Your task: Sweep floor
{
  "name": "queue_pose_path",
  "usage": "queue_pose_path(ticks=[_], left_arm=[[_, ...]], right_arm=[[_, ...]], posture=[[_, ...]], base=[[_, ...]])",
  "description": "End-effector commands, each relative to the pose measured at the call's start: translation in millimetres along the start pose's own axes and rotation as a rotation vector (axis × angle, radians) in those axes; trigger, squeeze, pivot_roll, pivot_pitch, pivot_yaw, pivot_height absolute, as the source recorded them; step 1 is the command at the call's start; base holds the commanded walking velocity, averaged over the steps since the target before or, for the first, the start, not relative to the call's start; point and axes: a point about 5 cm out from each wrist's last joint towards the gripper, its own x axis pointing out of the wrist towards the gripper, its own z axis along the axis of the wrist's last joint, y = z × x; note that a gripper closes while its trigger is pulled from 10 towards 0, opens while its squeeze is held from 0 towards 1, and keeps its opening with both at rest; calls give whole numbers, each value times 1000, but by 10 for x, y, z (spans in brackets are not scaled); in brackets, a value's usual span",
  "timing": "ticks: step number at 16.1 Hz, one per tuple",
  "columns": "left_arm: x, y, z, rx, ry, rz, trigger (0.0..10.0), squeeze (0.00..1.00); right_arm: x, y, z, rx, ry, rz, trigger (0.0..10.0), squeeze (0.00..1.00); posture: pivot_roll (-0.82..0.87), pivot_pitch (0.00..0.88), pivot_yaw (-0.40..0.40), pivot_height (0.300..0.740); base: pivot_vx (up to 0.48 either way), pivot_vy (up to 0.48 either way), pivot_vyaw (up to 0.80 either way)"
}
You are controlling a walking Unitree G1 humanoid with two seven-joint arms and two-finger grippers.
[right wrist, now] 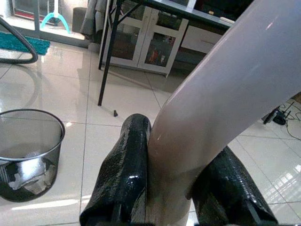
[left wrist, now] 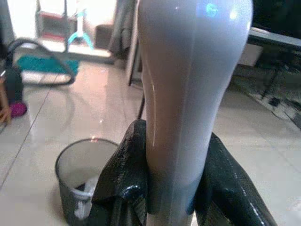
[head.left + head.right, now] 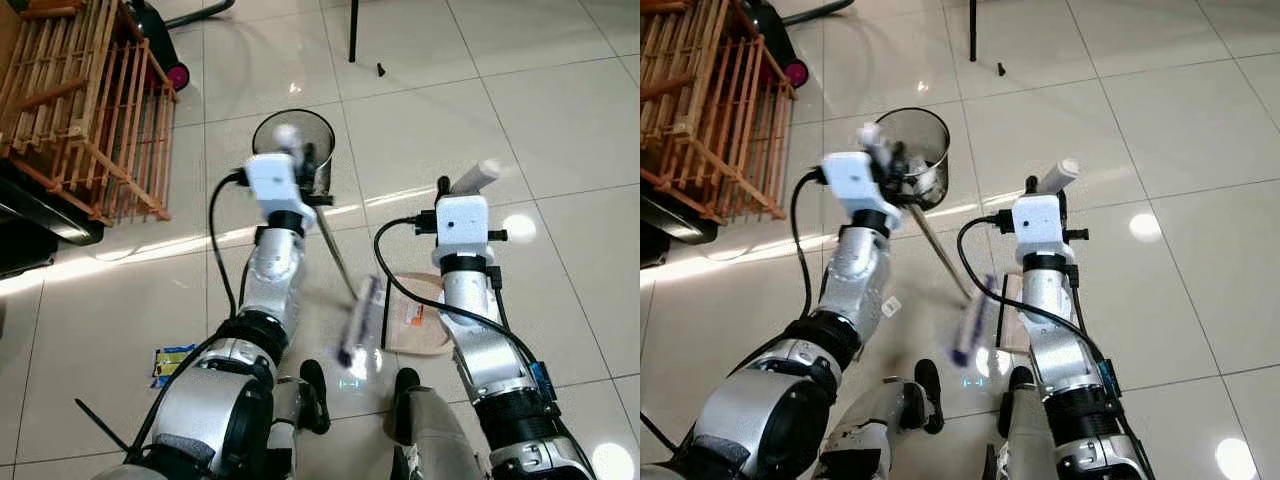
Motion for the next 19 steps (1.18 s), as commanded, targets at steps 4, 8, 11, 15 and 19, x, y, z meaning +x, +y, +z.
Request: queue_pose_path(ticks=[4, 8, 11, 15, 19], left_arm=[[146, -331, 209, -211, -78, -87, 10000, 0], [301, -540, 477, -235, -128, -333, 10000, 0], [414, -462, 743, -93, -192, -461, 10000, 0], [408, -219, 727, 189, -181, -482, 10000, 0], [270, -206, 472, 231, -135, -464, 10000, 0]], right_arm=[[-181, 74, -297, -18, 134, 41, 10000, 0], [-115, 22, -360, -8, 167, 39, 10000, 0], [-17, 13, -356, -13, 170, 51, 10000, 0], [13, -62, -349, -16, 166, 16, 10000, 0], [-24, -98, -366, -10, 175, 1, 10000, 0]], posture=[[29, 327, 131, 740], [57, 374, 123, 740], [68, 404, 161, 740], [50, 403, 211, 740], [27, 398, 219, 740]], base=[[0, 0, 0], [0, 0, 0], [0, 0, 0], [0, 0, 0], [0, 0, 0]])
